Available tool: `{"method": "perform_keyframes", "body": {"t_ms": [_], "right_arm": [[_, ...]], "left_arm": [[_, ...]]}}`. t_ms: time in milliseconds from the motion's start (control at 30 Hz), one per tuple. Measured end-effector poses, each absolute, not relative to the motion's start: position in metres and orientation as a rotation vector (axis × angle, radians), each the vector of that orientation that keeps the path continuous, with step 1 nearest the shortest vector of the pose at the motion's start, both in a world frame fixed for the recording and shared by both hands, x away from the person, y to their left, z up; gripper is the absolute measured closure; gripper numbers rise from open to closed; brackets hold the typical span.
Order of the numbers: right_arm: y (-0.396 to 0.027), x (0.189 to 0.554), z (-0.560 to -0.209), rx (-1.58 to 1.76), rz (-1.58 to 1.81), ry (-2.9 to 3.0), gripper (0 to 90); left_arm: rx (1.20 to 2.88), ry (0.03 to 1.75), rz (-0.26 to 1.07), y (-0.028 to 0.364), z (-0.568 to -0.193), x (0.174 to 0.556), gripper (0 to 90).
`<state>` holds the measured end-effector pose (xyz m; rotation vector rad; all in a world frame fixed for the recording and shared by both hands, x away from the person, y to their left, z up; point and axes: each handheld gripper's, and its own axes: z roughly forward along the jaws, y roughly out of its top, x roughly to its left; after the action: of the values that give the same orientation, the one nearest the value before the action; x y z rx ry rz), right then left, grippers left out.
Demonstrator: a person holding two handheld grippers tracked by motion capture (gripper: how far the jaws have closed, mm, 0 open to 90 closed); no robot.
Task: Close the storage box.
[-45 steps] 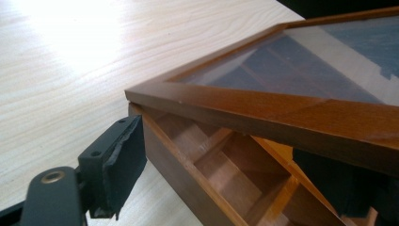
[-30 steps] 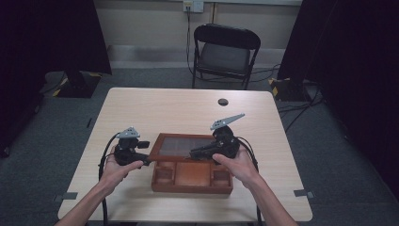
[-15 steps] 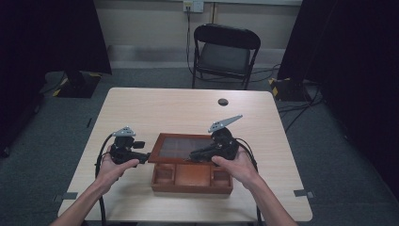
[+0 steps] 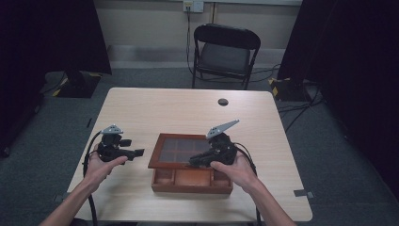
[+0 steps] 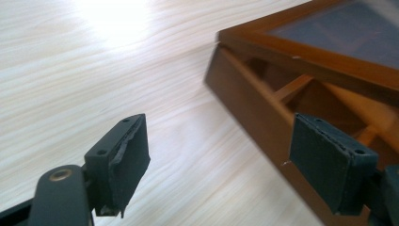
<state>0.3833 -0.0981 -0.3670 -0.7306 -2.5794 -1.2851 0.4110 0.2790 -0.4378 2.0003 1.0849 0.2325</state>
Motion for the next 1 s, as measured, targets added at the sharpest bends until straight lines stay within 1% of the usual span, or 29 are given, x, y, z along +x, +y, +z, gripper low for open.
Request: {"method": "perform_keyframes", "body": {"t_ms": [167,400,600,1000], "right_arm": [[-0.094,0.38,-0.379,-0.703,-1.218,-2.602,81.8],[-0.093,0.377,-0.386,-0.683,-1.198,-2.618,81.9],[-0.087,0.375,-0.403,-0.654,-1.115,-2.647,82.1],[-0.084,0.375,-0.42,-0.634,-1.052,-2.663,82.3]], "left_arm": [[1.986,1.124,0.235,0.286,-0.44,0.414,20.1],[2.001,1.125,0.239,0.285,-0.443,0.414,20.2],[2.019,1.142,0.237,0.285,-0.447,0.413,20.5],[2.032,1.127,0.226,0.284,-0.449,0.412,20.5]]}}
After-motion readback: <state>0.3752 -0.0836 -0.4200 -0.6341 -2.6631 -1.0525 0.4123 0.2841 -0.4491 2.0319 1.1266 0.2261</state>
